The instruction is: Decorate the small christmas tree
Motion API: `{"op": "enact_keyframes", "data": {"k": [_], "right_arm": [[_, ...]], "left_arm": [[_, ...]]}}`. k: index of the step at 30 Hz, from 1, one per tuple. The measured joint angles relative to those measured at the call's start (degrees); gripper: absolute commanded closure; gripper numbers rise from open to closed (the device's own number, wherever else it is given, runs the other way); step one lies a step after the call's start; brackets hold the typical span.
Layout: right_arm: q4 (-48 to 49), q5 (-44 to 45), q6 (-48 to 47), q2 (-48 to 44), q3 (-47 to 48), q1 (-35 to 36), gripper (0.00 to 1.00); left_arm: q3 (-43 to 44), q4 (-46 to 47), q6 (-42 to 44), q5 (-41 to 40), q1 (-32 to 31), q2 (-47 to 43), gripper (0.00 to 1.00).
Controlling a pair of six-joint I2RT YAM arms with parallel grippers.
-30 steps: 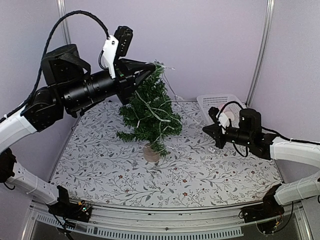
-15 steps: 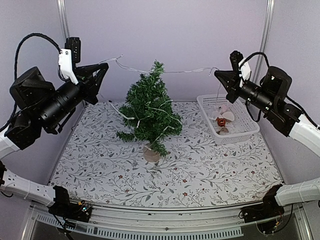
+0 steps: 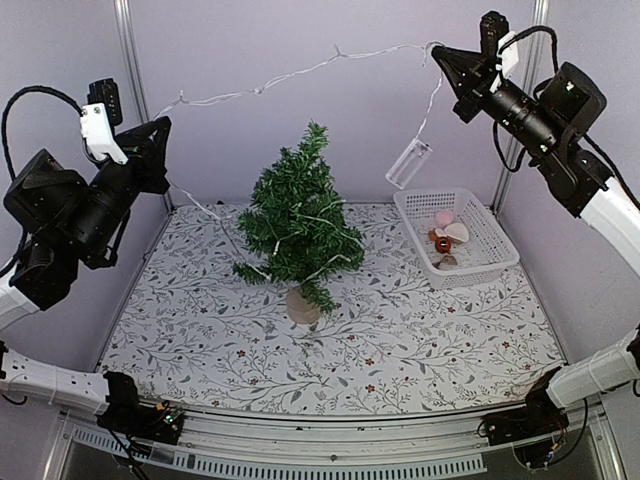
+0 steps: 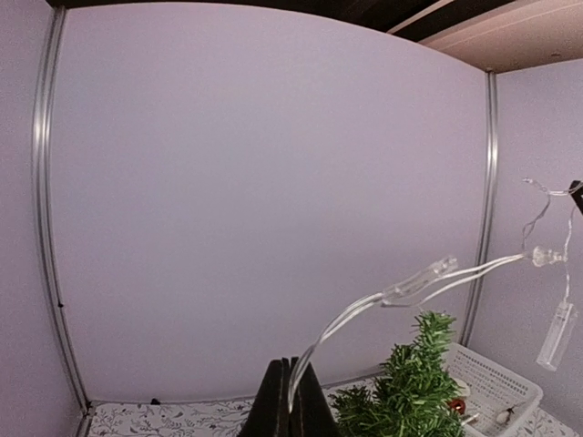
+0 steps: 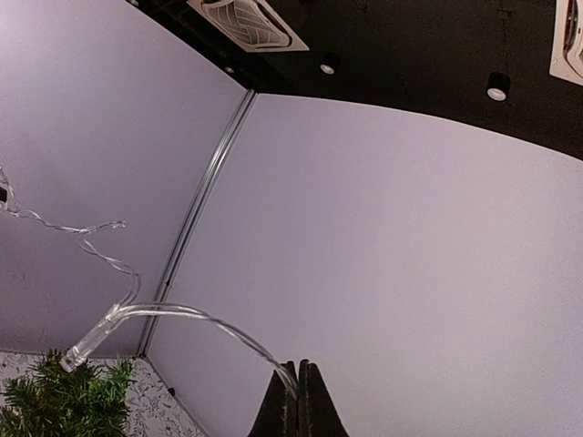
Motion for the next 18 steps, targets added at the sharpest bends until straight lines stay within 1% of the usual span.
{"op": "enact_keyframes", "data": {"k": [5, 12, 15, 18], "right_arm": [[1.81, -1.95, 0.72, 6.34, 4.63, 0.00, 1.00], [2.54, -4.33, 2.38, 14.58, 8.61, 0.09, 1.00], [2.73, -4.57, 2.95, 17.00, 10.60, 0.11, 1.00], [3.08, -4.70, 3.63, 19.04, 13.07, 0.11, 1.00]], "left_arm": [[-0.33, -0.66, -1.79, -2.75, 5.62, 1.33, 1.00], [-1.70, -6.01, -9.40, -2.62, 14.47, 2.14, 1.00], [-2.84, -7.87, -12.57, -2.67, 19.10, 2.16, 1.00], [-3.65, -8.33, -14.84, -0.81, 25.27, 2.62, 1.00]]}}
